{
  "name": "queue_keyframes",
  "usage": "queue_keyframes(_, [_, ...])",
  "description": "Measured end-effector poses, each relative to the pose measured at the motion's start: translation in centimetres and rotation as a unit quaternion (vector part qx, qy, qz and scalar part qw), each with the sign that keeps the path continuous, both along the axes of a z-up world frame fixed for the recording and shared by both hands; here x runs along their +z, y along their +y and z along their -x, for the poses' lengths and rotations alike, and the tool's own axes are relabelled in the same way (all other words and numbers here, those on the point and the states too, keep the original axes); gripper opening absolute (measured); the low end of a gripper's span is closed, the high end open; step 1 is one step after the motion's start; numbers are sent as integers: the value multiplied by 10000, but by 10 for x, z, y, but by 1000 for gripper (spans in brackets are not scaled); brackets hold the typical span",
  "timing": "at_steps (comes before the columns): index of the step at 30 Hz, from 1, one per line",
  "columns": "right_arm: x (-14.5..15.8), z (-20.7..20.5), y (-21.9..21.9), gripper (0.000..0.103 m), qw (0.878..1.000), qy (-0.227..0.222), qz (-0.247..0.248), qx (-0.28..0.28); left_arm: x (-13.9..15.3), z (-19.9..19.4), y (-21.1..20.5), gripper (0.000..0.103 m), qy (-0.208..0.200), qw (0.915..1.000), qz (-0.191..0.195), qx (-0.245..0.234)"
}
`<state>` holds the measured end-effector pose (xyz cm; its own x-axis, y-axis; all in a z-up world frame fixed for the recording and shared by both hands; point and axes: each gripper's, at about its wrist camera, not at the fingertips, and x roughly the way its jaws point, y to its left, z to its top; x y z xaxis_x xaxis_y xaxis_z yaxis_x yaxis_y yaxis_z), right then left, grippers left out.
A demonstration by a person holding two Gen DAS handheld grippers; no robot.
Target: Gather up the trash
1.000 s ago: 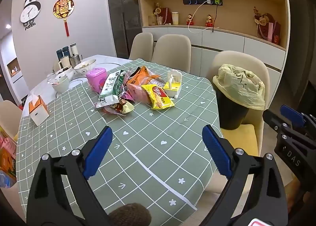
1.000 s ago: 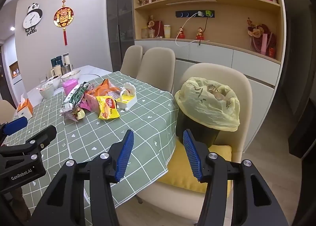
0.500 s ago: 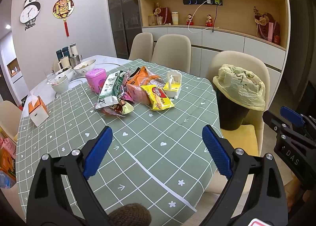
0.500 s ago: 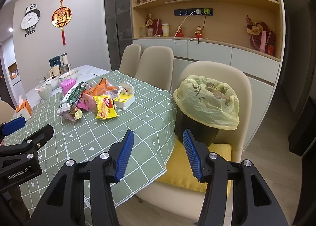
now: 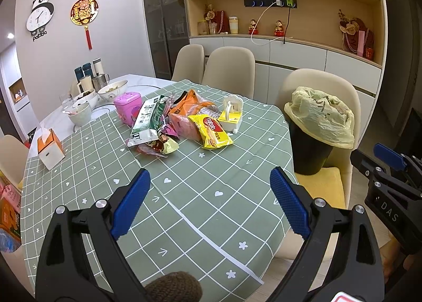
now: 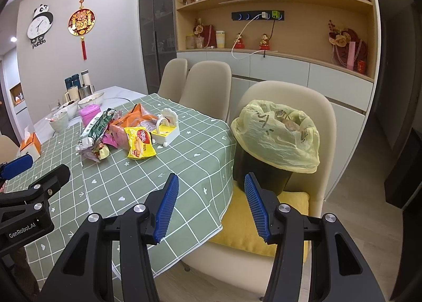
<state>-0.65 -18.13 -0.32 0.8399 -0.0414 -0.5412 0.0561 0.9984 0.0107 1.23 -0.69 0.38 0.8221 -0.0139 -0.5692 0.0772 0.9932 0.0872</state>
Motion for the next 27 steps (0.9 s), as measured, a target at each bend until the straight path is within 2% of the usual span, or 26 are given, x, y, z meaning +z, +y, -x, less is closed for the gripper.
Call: queue_keyframes(27, [-2,3,0,49,10000,21,-8,-47,-1,5,0,88,-34,10000,23,-39])
